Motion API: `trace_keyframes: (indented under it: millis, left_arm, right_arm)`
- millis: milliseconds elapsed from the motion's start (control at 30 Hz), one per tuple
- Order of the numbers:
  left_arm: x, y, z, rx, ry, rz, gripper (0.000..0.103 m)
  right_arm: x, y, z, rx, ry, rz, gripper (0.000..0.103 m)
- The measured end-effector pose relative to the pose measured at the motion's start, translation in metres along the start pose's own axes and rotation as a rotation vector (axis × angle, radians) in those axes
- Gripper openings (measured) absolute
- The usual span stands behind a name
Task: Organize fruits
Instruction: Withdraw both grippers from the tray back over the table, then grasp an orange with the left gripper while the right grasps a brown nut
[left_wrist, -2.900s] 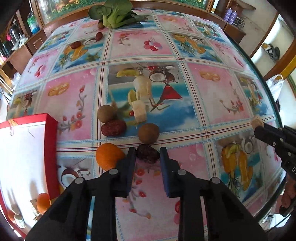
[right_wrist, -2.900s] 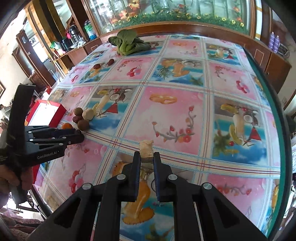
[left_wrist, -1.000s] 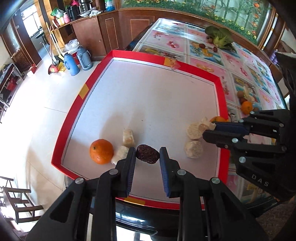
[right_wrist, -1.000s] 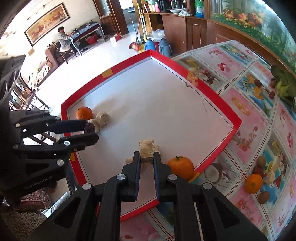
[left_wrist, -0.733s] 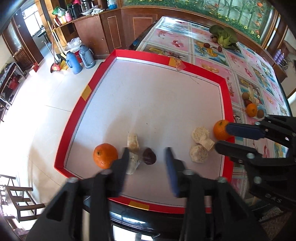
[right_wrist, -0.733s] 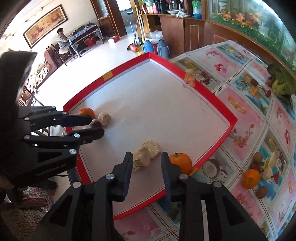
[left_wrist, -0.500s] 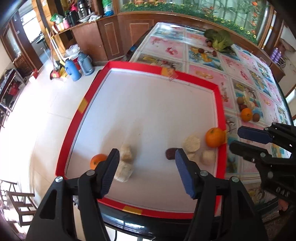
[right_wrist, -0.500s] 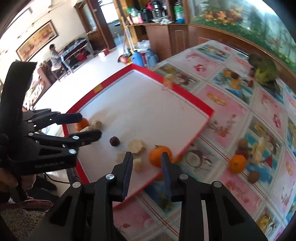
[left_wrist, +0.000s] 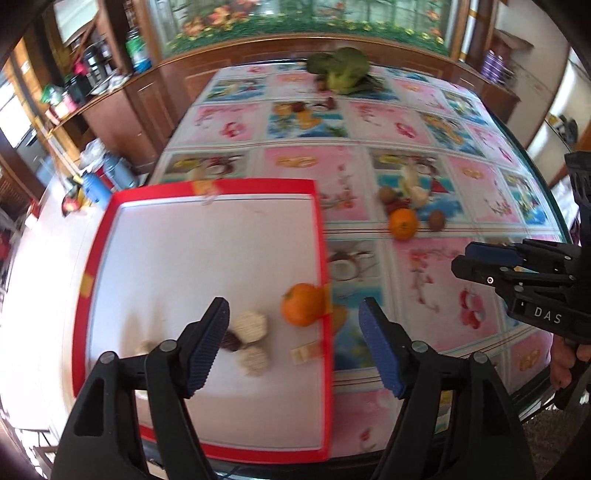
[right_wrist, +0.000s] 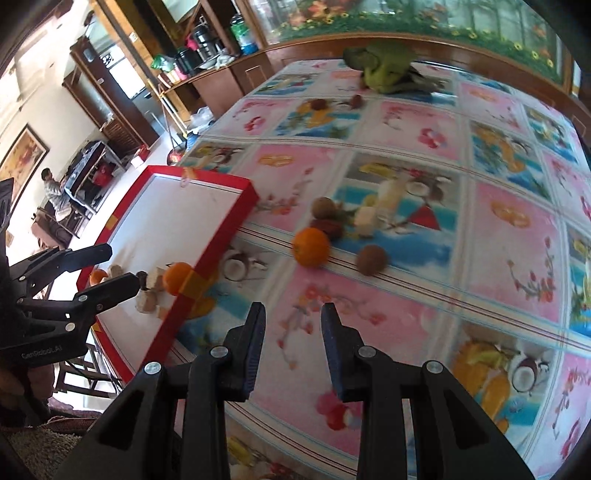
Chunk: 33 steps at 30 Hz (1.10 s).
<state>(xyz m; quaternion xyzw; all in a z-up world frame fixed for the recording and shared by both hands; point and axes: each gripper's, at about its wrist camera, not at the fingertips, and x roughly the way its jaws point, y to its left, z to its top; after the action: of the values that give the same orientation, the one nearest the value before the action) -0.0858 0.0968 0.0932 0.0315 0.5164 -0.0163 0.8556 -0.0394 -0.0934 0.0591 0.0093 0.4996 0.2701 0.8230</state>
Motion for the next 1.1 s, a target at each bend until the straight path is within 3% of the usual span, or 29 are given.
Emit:
trace_keyframes:
  millis: [333, 600, 800, 833, 1100]
  left_arm:
    - [0.023, -0.044, 0.014, 0.074, 0.051, -0.031, 0.078]
    - [0.032, -0.05, 0.031, 0.062, 0.084, -0.029, 0.078]
    - [0.027, -0.049, 0.032, 0.065, 0.079, -0.016, 0.078]
    - [0.027, -0.049, 0.033, 0.063, 0.08, -0.017, 0.078]
    - [0.041, -0.064, 0.057, 0.086, 0.082, -0.035, 0.078]
  right_arm:
    - [-0.008, -0.039, -0.006, 0.041, 0.008, -0.04, 0.031]
    - [0.019, -0.022, 0.025, -0.087, 0.032, -0.097, 0.031]
    - [0.04, -0.023, 0.035, -0.103, 0.058, -0.168, 0.03]
    - [0.043, -0.025, 0.035, -0.099, 0.06, -0.178, 0.023]
    - [0.027, -0.049, 0.017, 0.0, 0.032, -0.12, 0.022]
